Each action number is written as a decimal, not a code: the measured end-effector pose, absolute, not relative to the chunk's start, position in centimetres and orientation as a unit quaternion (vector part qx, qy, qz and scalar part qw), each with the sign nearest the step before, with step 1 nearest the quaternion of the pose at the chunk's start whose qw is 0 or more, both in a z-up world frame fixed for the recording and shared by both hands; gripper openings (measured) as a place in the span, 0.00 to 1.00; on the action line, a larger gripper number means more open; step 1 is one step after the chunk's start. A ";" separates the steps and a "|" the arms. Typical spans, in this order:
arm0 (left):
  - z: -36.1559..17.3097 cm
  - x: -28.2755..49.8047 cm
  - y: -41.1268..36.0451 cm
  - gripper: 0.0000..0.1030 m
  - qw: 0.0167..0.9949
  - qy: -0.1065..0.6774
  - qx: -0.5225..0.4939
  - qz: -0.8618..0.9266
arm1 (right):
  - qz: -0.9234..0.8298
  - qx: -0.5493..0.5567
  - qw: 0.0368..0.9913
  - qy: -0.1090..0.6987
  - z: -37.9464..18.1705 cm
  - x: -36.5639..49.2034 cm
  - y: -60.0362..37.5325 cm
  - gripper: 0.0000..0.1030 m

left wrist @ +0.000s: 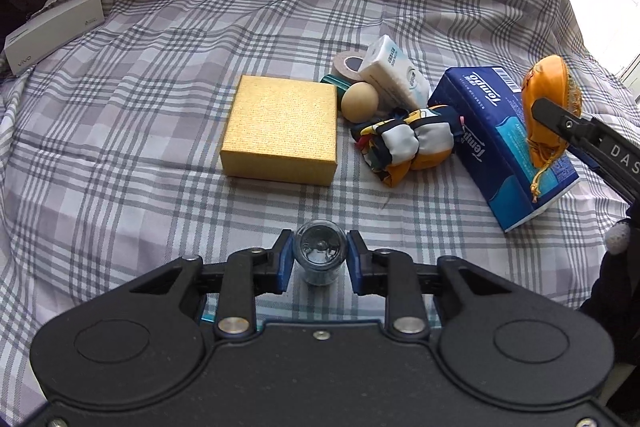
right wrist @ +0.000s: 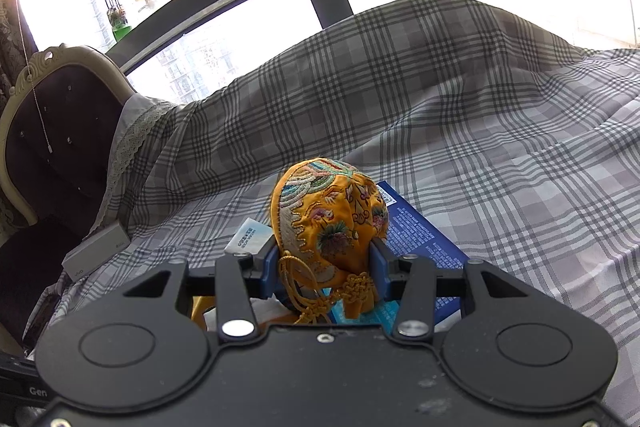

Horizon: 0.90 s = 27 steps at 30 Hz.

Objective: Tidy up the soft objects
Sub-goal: 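Carry the jar in the left gripper while the right carries the pouch toward the tray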

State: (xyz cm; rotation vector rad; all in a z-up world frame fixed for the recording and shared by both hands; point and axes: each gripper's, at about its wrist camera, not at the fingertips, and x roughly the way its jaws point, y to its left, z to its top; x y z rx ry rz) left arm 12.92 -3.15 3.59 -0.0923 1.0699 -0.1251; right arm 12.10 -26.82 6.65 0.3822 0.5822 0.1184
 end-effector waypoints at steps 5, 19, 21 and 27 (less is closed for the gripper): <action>1.8 13.6 -3.1 0.26 0.849 0.524 -0.046 -0.054 | 0.063 0.199 0.936 0.282 6.6 12.0 -26.6 0.43; 0.5 15.4 -3.1 0.26 0.853 0.515 -0.077 -0.044 | 0.080 0.197 0.945 0.250 7.5 11.5 -27.1 0.43; 1.1 15.4 -2.8 0.26 0.854 0.512 -0.080 -0.044 | 0.086 0.198 0.945 0.245 7.7 11.4 -27.2 0.43; 4.0 13.7 -1.8 0.26 0.859 0.503 -0.078 -0.055 | 0.089 0.190 0.947 0.245 7.6 11.1 -27.2 0.43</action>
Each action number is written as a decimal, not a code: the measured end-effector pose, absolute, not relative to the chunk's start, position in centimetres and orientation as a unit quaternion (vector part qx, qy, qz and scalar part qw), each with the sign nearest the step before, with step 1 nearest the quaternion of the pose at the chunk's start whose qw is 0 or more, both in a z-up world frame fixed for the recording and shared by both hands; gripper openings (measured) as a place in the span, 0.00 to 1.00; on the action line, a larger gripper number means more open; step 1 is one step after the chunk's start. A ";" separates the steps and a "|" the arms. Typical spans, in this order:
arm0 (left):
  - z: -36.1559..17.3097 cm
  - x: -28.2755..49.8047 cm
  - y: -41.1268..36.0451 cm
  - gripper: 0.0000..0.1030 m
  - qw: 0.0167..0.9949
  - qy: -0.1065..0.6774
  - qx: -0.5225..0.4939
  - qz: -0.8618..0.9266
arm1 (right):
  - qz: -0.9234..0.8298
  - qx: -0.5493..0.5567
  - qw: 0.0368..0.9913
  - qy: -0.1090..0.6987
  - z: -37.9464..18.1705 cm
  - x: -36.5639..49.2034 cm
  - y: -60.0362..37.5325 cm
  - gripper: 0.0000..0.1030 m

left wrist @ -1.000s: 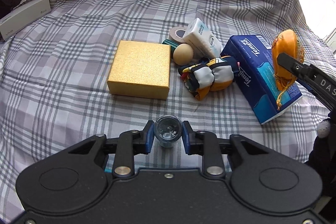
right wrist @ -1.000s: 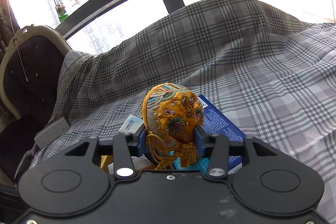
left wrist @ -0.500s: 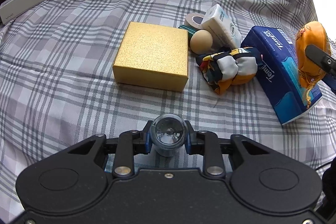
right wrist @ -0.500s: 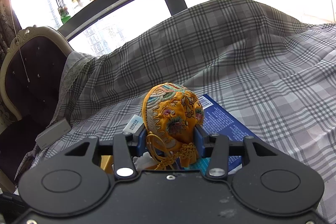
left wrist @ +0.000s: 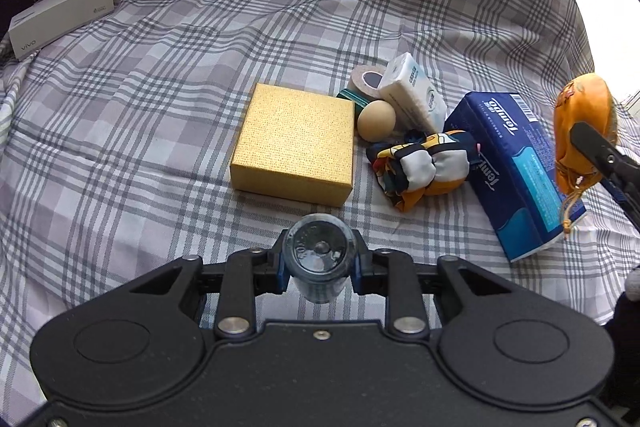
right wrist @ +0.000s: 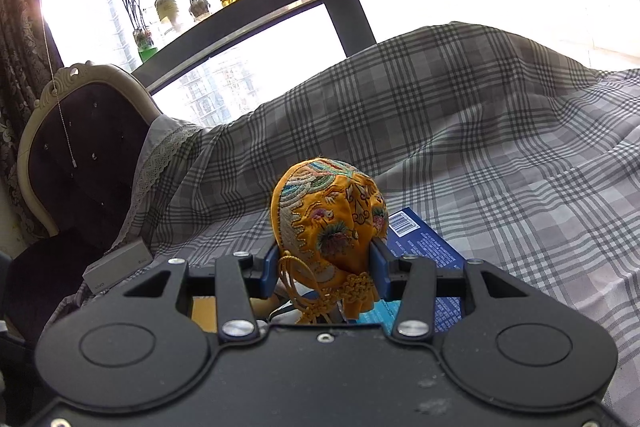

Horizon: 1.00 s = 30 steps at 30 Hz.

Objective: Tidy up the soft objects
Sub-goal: 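Carry the jar in the left gripper while the right carries the pouch toward the tray, then open the left gripper over the tray while the right gripper releases the pouch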

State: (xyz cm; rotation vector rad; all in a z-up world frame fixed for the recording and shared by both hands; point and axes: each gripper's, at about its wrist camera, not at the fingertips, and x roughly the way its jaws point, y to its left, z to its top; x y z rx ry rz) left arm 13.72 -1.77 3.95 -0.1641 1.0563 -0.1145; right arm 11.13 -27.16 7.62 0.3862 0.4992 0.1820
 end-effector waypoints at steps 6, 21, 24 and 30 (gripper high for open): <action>5.2 10.8 -0.4 0.26 0.851 0.518 -0.060 -0.069 | 0.088 0.185 0.944 0.260 7.1 10.6 -26.6 0.43; 5.1 7.0 3.3 0.30 0.850 0.519 -0.064 -0.063 | 0.089 0.237 0.910 0.329 7.5 0.8 -24.4 0.43; 5.0 6.8 3.6 0.38 0.850 0.517 -0.073 -0.072 | 0.094 0.234 0.904 0.344 8.1 -1.0 -24.2 0.43; 4.7 6.0 4.1 0.38 0.848 0.519 -0.078 -0.073 | 0.107 0.211 0.902 0.361 9.5 -3.0 -23.4 0.43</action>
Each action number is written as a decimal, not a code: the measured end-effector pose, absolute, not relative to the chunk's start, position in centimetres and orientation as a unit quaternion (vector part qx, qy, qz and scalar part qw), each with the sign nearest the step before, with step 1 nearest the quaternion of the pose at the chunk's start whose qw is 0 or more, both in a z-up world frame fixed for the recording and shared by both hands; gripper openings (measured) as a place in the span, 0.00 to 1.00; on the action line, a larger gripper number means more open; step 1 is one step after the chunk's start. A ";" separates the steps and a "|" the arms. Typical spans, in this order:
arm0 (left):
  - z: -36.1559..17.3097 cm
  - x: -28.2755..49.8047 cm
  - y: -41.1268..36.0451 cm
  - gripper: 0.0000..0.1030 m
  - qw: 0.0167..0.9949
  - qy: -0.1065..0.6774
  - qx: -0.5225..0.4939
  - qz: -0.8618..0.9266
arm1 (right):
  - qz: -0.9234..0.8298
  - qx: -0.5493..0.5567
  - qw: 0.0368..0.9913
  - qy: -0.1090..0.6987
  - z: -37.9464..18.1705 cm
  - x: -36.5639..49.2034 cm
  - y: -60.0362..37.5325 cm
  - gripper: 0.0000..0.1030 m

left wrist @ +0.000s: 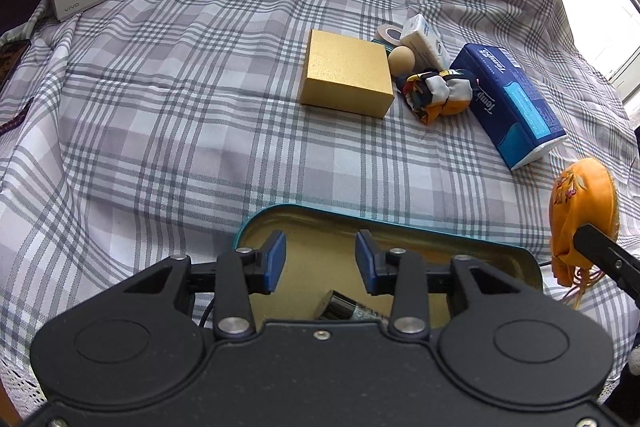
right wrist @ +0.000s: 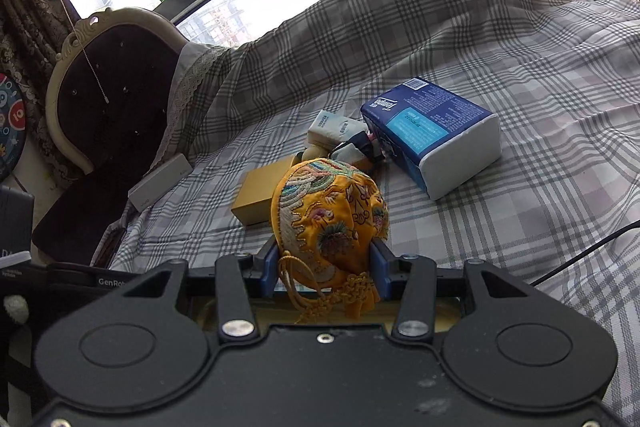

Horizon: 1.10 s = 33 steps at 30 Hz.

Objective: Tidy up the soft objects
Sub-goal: 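Open the left gripper over the tray while the right gripper releases the pouch, then move both open tools from the tray back toward the item pile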

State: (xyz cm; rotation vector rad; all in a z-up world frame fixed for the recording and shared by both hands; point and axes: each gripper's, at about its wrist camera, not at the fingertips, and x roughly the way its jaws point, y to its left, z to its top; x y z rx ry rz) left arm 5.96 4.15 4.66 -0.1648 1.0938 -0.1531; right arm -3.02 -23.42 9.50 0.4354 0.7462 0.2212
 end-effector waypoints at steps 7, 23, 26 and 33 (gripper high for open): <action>4.1 5.0 4.7 0.38 0.845 0.525 -0.080 -0.059 | 0.136 0.173 0.898 0.380 10.4 -3.5 -21.6 0.43; 3.6 4.2 4.7 0.38 0.842 0.530 -0.078 -0.056 | 0.153 0.137 0.895 0.397 10.9 -3.5 -19.6 0.47; 3.5 4.2 4.7 0.38 0.841 0.532 -0.079 -0.057 | 0.150 0.129 0.897 0.396 10.9 -3.5 -19.4 0.47; 3.6 4.2 4.6 0.38 0.842 0.531 -0.074 -0.056 | 0.143 0.124 0.894 0.405 10.6 -3.4 -19.4 0.47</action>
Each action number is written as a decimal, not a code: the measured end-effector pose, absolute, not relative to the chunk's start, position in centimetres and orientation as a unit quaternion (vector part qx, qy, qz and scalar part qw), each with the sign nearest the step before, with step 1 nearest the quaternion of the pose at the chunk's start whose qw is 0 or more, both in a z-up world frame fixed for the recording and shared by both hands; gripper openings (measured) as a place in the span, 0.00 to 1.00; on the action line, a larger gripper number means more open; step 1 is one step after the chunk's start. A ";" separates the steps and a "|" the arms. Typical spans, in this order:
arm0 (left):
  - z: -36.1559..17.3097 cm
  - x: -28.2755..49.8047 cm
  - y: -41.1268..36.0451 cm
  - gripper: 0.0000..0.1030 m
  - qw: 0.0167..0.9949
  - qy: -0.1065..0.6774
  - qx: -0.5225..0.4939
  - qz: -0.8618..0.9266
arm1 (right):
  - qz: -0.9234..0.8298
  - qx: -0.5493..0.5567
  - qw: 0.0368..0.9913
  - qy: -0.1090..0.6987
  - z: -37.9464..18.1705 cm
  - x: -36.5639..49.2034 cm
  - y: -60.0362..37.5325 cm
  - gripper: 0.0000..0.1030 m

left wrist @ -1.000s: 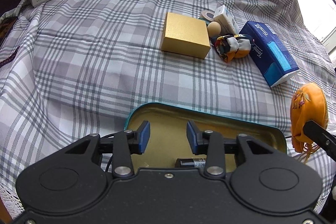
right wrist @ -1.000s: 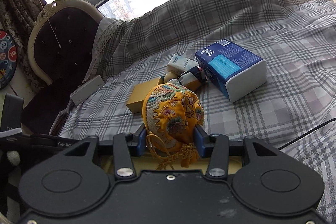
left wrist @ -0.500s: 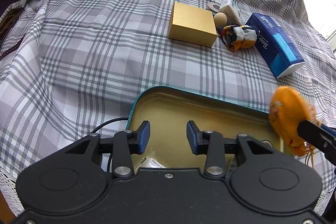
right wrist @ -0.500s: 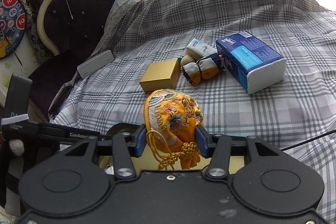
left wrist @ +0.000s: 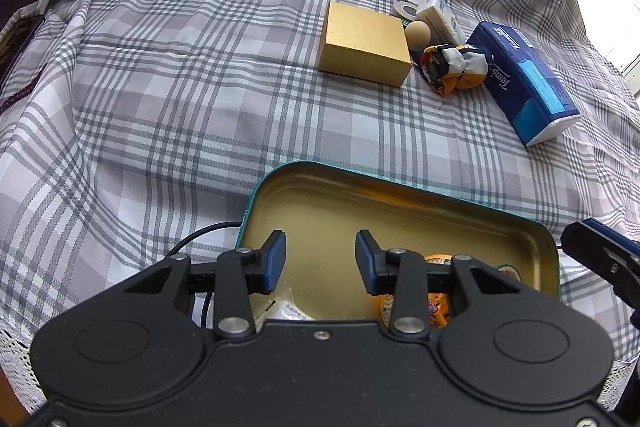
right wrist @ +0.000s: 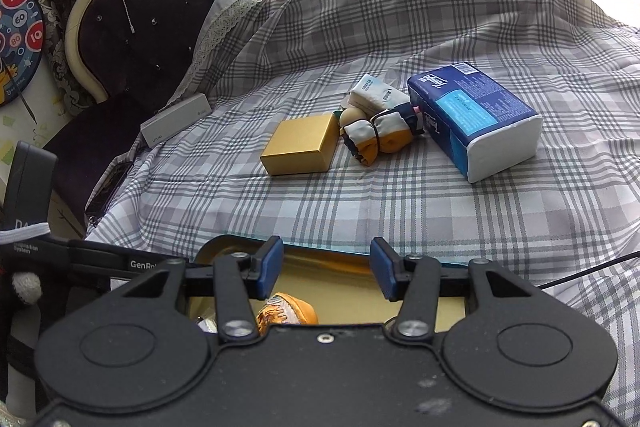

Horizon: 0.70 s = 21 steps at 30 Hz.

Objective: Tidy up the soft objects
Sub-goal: 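Move both open tools from the tray back toward the item pile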

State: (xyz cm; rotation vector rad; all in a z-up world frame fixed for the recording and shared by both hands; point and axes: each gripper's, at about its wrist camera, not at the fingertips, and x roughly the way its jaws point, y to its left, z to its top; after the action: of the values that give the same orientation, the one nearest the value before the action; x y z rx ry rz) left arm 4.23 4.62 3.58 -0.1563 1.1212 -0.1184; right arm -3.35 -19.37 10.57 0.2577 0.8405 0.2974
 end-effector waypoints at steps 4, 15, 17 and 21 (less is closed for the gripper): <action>3.5 4.3 4.4 0.38 0.842 0.532 -0.067 -0.057 | 0.134 0.122 0.891 0.417 10.2 -3.0 -19.3 0.47; 3.4 4.5 3.8 0.38 0.842 0.534 -0.050 -0.056 | 0.117 0.127 0.881 0.440 9.0 -2.4 -19.5 0.47; 3.5 4.6 3.6 0.38 0.844 0.532 -0.047 -0.056 | 0.114 0.129 0.880 0.443 8.8 -2.3 -19.5 0.47; 3.8 5.1 3.4 0.38 0.848 0.525 -0.040 -0.057 | 0.110 0.131 0.878 0.446 8.5 -2.1 -19.6 0.47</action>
State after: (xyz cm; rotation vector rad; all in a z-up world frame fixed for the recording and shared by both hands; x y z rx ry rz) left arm 5.14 3.39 3.84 -0.0852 1.1066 -0.1200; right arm -2.15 -19.61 8.48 0.2725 0.9306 0.2292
